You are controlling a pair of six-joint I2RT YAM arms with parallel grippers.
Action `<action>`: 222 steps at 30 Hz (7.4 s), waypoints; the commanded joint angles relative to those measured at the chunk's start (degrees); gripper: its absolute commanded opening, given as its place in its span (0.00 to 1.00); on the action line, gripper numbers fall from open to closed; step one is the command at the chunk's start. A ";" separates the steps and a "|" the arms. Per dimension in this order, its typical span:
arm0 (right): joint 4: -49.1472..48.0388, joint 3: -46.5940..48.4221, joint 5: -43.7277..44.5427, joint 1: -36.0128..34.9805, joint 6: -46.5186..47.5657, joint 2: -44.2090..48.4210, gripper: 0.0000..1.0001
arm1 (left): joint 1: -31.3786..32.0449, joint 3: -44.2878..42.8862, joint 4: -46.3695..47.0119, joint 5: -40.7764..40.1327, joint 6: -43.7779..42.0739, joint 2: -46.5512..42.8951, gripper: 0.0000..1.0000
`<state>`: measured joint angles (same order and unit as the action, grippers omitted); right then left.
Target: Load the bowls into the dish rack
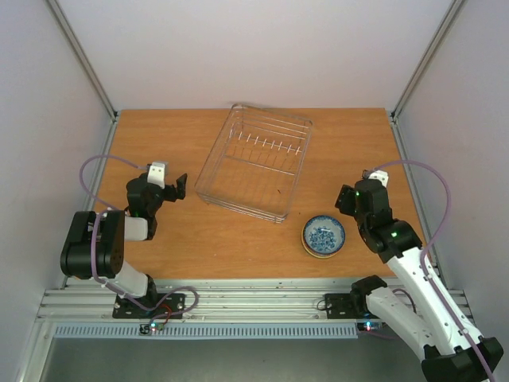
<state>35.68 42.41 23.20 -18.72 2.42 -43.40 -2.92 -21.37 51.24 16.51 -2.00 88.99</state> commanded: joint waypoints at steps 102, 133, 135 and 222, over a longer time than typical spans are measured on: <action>26.18 9.71 -10.62 -28.50 -11.44 -8.94 0.30 | 7.07 -22.56 -59.90 17.63 -3.49 -18.56 0.61; 24.10 8.08 -4.34 -35.75 -17.83 -20.60 0.26 | 7.19 -16.76 -53.88 11.66 -6.98 -17.03 0.73; 25.04 8.92 -3.32 -35.84 -17.54 -18.99 0.26 | 7.15 -16.51 -53.80 11.64 -7.13 -17.01 0.73; 37.54 8.79 8.34 -32.40 -26.91 -8.44 0.31 | 7.19 -16.69 -54.14 13.08 -7.67 -14.38 0.74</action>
<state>73.56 53.91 32.64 -54.24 -24.12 -55.88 3.99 -38.44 -5.17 28.14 -9.47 74.63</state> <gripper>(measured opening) 0.301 0.741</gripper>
